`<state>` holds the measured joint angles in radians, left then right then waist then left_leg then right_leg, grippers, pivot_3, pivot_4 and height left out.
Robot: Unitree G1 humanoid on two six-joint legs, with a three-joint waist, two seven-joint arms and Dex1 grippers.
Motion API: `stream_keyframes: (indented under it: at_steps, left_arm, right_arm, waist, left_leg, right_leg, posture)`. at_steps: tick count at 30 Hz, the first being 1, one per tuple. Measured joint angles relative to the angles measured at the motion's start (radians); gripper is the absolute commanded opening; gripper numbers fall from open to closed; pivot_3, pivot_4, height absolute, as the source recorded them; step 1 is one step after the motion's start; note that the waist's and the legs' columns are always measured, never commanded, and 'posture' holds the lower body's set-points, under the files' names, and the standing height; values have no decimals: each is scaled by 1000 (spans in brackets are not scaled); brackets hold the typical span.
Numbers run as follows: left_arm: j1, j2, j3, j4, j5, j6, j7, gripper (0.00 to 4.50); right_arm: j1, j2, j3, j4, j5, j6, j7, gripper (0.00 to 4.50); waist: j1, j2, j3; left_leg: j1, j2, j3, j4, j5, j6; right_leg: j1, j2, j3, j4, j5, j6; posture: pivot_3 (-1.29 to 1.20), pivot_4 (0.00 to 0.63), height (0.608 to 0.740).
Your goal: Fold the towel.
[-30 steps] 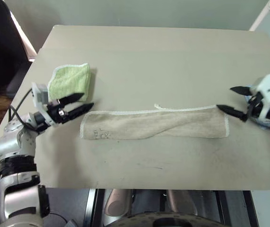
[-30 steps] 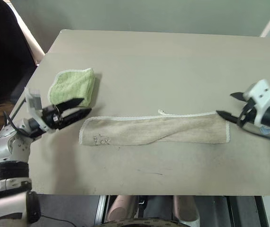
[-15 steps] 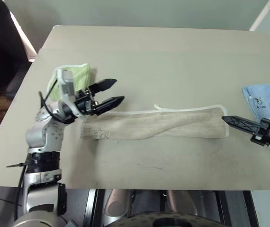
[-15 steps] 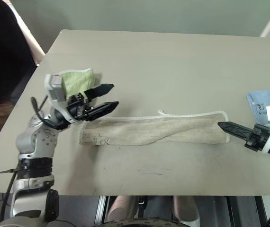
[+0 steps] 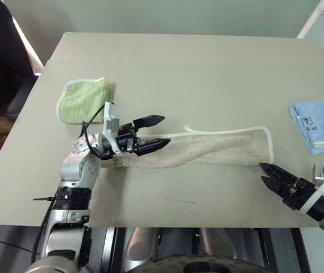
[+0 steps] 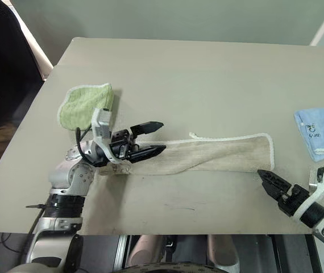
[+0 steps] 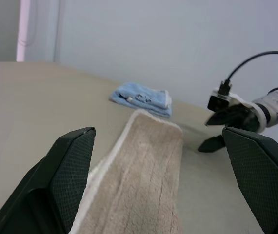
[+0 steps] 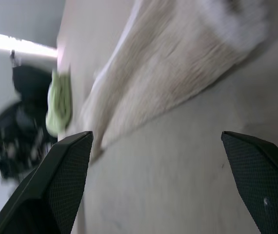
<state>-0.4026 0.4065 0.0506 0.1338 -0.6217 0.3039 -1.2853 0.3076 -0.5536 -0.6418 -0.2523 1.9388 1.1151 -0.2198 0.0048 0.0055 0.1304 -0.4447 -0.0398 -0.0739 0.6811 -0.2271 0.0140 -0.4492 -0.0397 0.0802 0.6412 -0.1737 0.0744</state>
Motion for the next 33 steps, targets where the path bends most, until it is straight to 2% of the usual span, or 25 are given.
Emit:
stream_keyframes:
  at_steps: [8,17,20,31,33]
  left_arm:
    - [-10,-21,-8,28,15,-19,-11,4495]
    - [-10,-29,-16,38,26,-35,-21,4495]
    - [-8,-29,-16,40,34,-42,-21,4500]
    - [1,-24,-16,41,43,-64,-21,4500]
    - [3,-22,-16,42,44,-67,-21,4500]
  right_arm:
    - [-60,87,42,-8,22,-145,-103,4448]
    - [-144,117,71,2,27,-207,-214,4448]
    - [-144,106,71,13,30,-209,-221,3883]
    - [-91,19,32,72,29,-190,-192,45]
    - [-69,-4,28,100,29,-188,-179,45]
  waist:
    - [-1,-1,-1]
    - [-2,-1,-1]
    - [-1,-1,-1]
    - [5,-1,-1]
    - [7,-1,-1]
  left_leg:
    - [-1,0,0,0,-1,4]
    - [-1,0,1,1,-3,7]
    - [-1,0,1,1,-3,6]
    - [-7,0,1,1,-4,6]
    - [-8,0,1,1,-5,6]
  right_leg:
    - [4,0,0,-10,4,5]
    - [5,0,1,-15,7,7]
    - [5,0,1,-15,7,7]
    - [0,-1,1,-16,6,7]
    - [0,-1,1,-16,5,8]
  posture:
    - [0,150,728]
    - [0,150,728]
    - [0,150,728]
    - [0,150,728]
    - [0,150,728]
